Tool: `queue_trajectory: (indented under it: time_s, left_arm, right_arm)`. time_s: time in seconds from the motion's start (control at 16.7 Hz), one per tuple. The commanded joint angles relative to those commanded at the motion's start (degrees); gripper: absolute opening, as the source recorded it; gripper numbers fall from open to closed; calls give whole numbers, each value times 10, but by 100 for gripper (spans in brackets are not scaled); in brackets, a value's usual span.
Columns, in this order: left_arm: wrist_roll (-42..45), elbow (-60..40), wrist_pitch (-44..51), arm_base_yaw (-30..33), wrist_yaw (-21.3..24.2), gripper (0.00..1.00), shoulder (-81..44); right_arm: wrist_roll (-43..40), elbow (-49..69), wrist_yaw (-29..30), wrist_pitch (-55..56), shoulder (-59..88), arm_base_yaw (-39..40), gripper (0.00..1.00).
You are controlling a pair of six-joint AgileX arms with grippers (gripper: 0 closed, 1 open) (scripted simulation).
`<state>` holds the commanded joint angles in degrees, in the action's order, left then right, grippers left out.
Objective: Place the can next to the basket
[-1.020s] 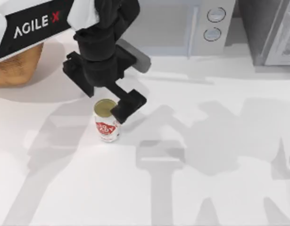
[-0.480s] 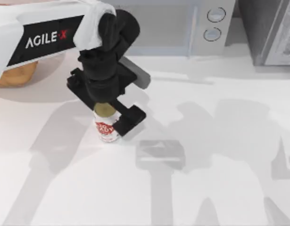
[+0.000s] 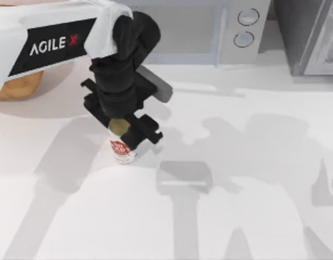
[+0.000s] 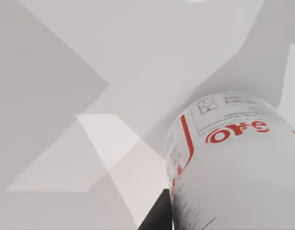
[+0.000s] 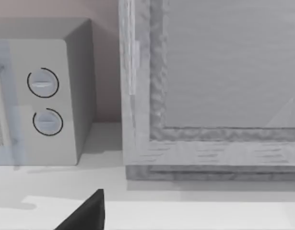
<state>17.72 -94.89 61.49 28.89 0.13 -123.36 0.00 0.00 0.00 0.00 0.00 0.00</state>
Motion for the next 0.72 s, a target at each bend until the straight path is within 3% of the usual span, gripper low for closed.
queue_trajectory:
  time_s: [0.3, 0.72]
  left_arm:
    - [0, 0, 0, 0, 0, 2, 0]
    - [0, 0, 0, 0, 0, 0, 0]
  right_arm:
    - [0, 0, 0, 0, 0, 0, 100]
    - [0, 0, 0, 0, 0, 0, 100]
